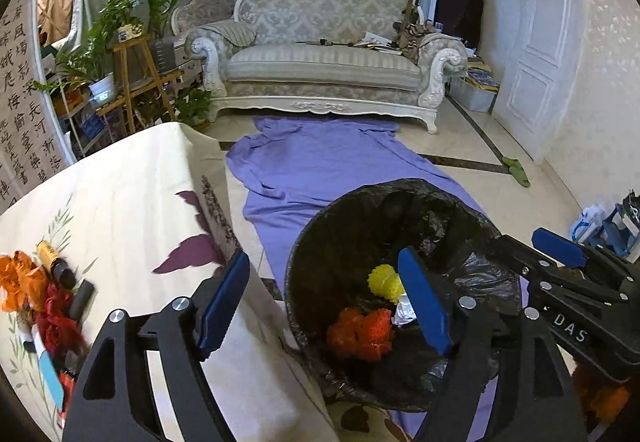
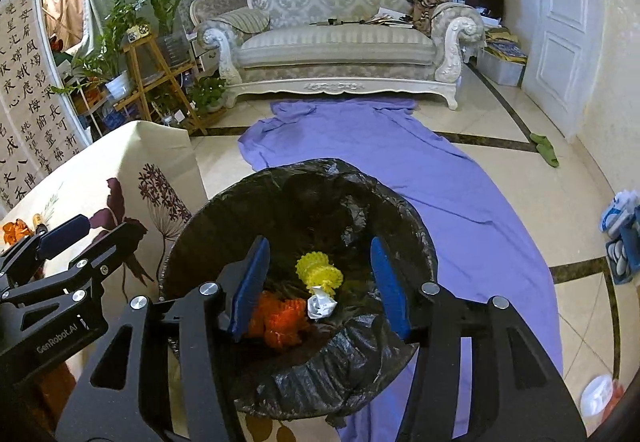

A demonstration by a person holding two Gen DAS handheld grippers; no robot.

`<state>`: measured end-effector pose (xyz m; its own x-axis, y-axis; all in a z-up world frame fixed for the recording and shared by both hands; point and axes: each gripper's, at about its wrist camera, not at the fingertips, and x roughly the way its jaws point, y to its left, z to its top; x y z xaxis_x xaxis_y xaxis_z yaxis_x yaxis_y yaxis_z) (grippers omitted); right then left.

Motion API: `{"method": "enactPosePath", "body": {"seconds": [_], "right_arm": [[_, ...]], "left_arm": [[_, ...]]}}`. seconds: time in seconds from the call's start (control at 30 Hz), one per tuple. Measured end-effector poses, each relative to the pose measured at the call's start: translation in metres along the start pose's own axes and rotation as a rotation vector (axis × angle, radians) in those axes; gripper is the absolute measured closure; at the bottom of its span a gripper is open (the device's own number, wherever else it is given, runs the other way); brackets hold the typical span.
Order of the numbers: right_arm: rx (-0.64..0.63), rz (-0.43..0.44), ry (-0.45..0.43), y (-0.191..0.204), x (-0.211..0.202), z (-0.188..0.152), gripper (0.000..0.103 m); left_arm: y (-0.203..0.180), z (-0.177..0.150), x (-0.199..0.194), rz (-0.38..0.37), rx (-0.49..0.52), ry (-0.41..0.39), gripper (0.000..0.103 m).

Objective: Collect trash
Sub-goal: 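Move both open tools back toward the remaining tubes and bottle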

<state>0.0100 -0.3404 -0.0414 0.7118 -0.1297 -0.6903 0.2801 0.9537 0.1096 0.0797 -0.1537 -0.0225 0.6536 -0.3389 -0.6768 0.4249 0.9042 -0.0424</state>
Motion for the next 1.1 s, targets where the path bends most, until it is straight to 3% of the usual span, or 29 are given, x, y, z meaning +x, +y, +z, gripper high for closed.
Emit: {"method": "enactPosePath", "body": {"seconds": [0.3,0.67,0.9,1.1], "right_arm": [[-0.032,0.048,0.008,0.028,-0.011,-0.007,0.048],[-0.144,0.163,0.031,0.103,-0.024,-0.022,0.048],[-0.229,0.224,0.04,0.152,-0.032,-0.031,0.048],[-0.267,0.249,0.049,0.177,-0.037,-0.039,0.047]], "left_arm": [[0.033,-0.021,-0.035,0.069,-0.07,0.0,0.027],[0.093,-0.057,-0.091,0.174,-0.191,-0.005,0.027],[0.138,-0.076,-0.108,0.265,-0.277,0.005,0.027],[0.164,-0.09,-0.115,0.299,-0.324,0.016,0.027]]}}
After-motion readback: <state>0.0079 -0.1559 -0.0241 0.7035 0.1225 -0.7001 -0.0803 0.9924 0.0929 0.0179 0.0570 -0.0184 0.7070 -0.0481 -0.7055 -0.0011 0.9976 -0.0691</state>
